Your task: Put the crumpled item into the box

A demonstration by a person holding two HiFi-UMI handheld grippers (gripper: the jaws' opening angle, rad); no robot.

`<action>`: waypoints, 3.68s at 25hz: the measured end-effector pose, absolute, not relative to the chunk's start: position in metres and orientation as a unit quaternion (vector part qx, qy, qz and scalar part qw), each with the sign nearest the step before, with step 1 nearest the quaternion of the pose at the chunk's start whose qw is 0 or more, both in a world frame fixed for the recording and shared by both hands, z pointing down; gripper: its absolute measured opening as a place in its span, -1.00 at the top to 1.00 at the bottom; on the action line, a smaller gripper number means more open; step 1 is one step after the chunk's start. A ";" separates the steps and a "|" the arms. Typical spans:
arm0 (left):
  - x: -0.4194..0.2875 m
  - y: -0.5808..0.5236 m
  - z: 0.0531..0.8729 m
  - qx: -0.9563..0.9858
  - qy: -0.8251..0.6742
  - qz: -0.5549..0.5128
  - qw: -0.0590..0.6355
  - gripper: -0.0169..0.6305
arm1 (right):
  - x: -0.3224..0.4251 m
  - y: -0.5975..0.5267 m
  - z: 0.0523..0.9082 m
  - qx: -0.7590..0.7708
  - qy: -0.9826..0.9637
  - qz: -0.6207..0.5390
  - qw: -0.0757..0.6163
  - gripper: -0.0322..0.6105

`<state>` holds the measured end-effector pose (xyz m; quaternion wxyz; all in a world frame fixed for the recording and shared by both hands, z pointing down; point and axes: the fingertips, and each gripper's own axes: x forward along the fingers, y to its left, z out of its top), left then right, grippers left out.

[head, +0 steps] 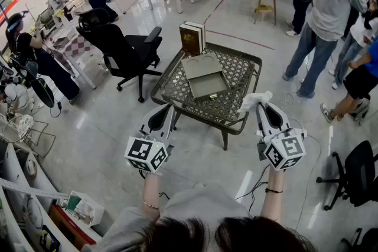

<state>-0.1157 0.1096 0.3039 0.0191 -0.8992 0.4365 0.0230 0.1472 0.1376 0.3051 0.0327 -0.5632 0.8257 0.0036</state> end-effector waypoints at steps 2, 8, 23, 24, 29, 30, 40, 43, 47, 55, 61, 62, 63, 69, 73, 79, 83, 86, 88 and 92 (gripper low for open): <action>-0.114 0.112 0.308 -0.898 0.439 0.026 0.012 0.90 | 0.149 0.140 0.306 -0.563 0.826 0.002 0.033 0.72; -0.110 0.117 0.313 -0.899 0.438 0.016 0.011 0.90 | 0.152 0.144 0.309 -0.560 0.828 -0.003 0.033 0.72; -0.109 0.136 0.334 -0.892 0.452 -0.010 -0.010 0.90 | 0.146 0.144 0.316 -0.536 0.844 -0.004 0.027 0.72; -0.110 0.135 0.334 -0.892 0.452 -0.008 -0.013 0.90 | 0.144 0.143 0.317 -0.534 0.845 -0.004 0.026 0.72; -0.114 0.124 0.335 -0.892 0.451 -0.009 -0.018 0.90 | 0.134 0.130 0.328 -0.529 0.849 -0.015 0.019 0.72; -0.116 0.120 0.337 -0.892 0.451 -0.009 -0.020 0.90 | 0.132 0.125 0.329 -0.529 0.848 -0.017 0.019 0.72; -0.132 0.059 0.352 -0.894 0.446 -0.003 -0.036 0.90 | 0.116 0.068 0.342 -0.537 0.843 -0.029 0.009 0.72; -0.129 0.037 0.352 -0.898 0.438 0.002 -0.039 0.90 | 0.117 0.049 0.342 -0.542 0.840 -0.031 0.009 0.72; -0.124 0.012 0.350 -0.905 0.424 0.004 -0.037 0.90 | 0.117 0.026 0.343 -0.549 0.835 -0.032 0.011 0.72; -0.120 -0.034 0.358 -0.911 0.412 0.004 -0.038 0.90 | 0.112 -0.010 0.351 -0.553 0.831 -0.046 0.017 0.72; -0.129 -0.051 0.364 -0.908 0.417 0.001 -0.042 0.90 | 0.110 -0.026 0.358 -0.557 0.828 -0.056 0.020 0.72; -0.129 -0.053 0.365 -0.908 0.417 0.001 -0.044 0.90 | 0.110 -0.029 0.358 -0.557 0.829 -0.056 0.020 0.72; -0.128 -0.056 0.365 -0.908 0.417 0.002 -0.046 0.90 | 0.109 -0.033 0.357 -0.556 0.829 -0.056 0.020 0.72; -0.125 -0.071 0.370 -0.907 0.418 0.001 -0.054 0.90 | 0.104 -0.050 0.361 -0.551 0.832 -0.061 0.013 0.72; -0.115 -0.079 0.377 -0.906 0.418 -0.003 -0.063 0.90 | 0.111 -0.065 0.367 -0.547 0.834 -0.071 0.007 0.72; -0.111 -0.105 0.382 -0.903 0.423 0.000 -0.077 0.90 | 0.107 -0.101 0.372 -0.525 0.847 -0.082 -0.003 0.72; -0.100 -0.126 0.386 -0.901 0.426 -0.003 -0.085 0.90 | 0.110 -0.125 0.376 -0.509 0.856 -0.088 -0.015 0.72; -0.089 -0.140 0.389 -0.900 0.426 -0.009 -0.091 0.90 | 0.115 -0.143 0.379 -0.501 0.860 -0.096 -0.019 0.72; -0.084 -0.149 0.393 -0.899 0.427 -0.013 -0.095 0.90 | 0.117 -0.155 0.384 -0.496 0.862 -0.102 -0.021 0.72; -0.076 -0.165 0.399 -0.895 0.433 -0.019 -0.104 0.90 | 0.120 -0.177 0.393 -0.484 0.867 -0.114 -0.028 0.72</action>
